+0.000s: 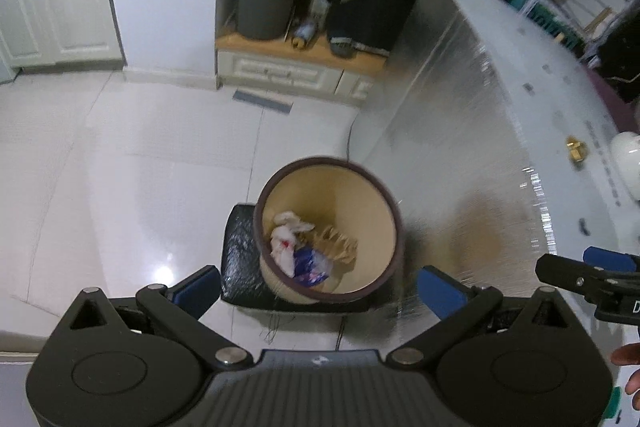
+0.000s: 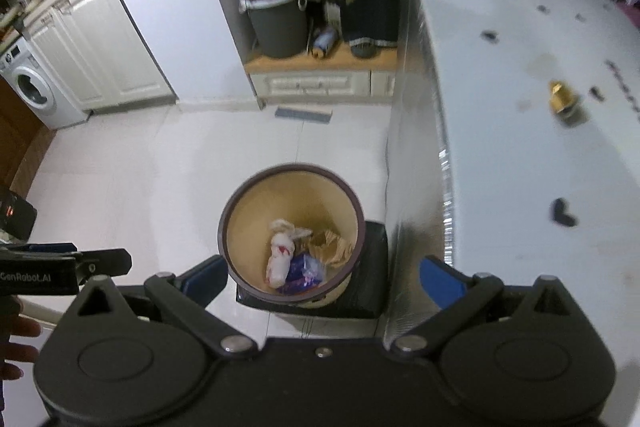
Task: Collect trash
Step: 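Raise both tools from the wastebasket and turn back toward the table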
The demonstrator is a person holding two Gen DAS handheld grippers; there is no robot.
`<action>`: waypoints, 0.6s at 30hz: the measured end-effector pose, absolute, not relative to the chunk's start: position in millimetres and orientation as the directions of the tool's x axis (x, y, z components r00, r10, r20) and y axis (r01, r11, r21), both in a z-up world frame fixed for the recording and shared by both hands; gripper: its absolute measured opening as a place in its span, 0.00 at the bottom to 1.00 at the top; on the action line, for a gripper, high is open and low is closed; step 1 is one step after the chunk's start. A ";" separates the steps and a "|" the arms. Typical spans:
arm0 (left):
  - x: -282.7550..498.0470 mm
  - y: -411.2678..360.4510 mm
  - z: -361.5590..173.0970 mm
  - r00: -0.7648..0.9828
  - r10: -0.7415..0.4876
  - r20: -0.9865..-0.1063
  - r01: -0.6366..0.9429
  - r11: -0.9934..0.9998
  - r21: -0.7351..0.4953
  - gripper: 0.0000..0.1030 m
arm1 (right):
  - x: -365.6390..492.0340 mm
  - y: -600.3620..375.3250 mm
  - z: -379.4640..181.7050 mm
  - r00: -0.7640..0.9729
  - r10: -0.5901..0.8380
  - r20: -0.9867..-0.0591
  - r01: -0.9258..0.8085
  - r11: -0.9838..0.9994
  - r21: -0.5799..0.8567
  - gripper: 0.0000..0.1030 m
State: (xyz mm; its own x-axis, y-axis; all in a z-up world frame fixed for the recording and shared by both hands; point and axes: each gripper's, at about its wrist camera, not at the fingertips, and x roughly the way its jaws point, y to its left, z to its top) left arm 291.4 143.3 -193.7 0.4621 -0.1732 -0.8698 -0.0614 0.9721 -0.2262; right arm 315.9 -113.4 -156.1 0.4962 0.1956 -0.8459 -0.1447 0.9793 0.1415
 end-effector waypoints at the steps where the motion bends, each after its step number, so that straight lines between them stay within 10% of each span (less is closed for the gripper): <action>1: 285.9 138.8 -186.5 0.478 -0.174 -0.861 -0.061 0.971 -0.230 1.00 | 310.6 -118.6 -149.5 0.510 0.201 -0.837 -0.147 0.978 0.146 1.00; 18: 185.3 27.9 -97.6 0.677 -0.145 -0.722 -0.062 0.966 -0.252 1.00 | 216.7 -232.7 -68.1 0.660 0.268 -0.702 -0.207 0.963 0.174 1.00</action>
